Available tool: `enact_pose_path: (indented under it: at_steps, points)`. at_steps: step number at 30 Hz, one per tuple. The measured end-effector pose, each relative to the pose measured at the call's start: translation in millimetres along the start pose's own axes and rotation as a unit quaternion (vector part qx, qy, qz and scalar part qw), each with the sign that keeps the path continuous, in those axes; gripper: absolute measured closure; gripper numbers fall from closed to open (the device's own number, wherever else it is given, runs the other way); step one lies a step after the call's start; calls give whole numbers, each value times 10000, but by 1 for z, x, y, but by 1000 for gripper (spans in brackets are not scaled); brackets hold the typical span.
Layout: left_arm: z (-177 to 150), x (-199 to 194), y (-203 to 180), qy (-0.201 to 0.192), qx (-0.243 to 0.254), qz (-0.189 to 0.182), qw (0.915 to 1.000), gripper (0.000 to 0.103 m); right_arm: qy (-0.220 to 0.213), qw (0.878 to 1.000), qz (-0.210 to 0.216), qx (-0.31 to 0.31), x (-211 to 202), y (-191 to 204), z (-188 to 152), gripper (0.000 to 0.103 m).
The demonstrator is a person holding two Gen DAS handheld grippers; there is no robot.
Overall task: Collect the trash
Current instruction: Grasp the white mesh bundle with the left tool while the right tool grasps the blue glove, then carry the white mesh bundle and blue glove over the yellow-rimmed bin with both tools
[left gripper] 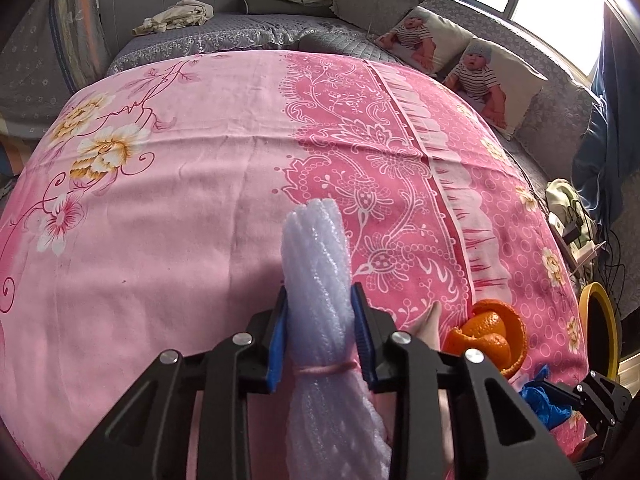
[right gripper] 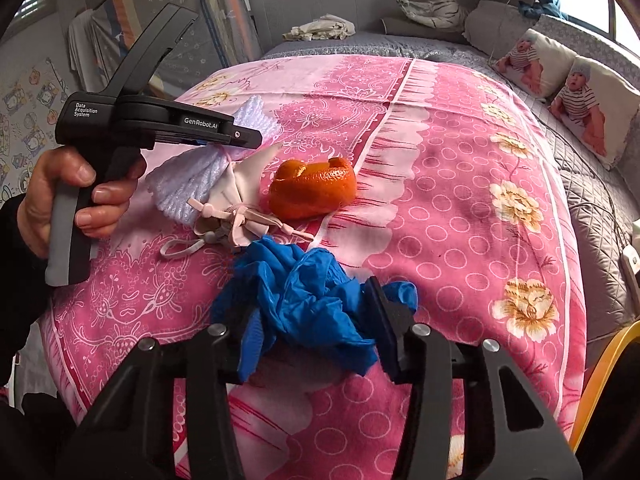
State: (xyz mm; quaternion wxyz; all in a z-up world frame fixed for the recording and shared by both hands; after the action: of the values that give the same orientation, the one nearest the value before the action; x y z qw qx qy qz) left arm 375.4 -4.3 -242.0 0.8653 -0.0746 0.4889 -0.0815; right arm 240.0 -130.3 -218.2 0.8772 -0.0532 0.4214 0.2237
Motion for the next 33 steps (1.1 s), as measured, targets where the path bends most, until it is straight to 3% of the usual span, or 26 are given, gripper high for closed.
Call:
enact_pose_path:
  at_steps: [7,16,23,33]
  points:
    - [0,-21,5,-221,-99,-5,9997,75,-100,9995,13,315,-8,-9,-1,72]
    - [-16,-79,20,-770,-254,2,9967,75,-566,9956,223,708,-46,-15,4,72]
    - [-54,-113,27,-961,-507,-144,9940,75,-682,9907,573,1026,-63,-13,-4,72]
    - [-79,-137,3,-1137,-337,-221,9927,76,-857,9889,371,1154,-85,-22,-9,72]
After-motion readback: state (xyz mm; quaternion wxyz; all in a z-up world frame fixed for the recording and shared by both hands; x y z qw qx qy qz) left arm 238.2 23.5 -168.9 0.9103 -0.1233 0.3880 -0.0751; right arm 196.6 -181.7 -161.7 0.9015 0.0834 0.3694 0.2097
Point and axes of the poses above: each gripper's, at about its wrist camera, not at the fingertips, and x roughly the way its jaws point, y to its left, z to its top, the point moved 9 cm from there along x, roughly the way its jaws point, and after that the axes turned 5 degrees about -x, right-handed, at the moved point
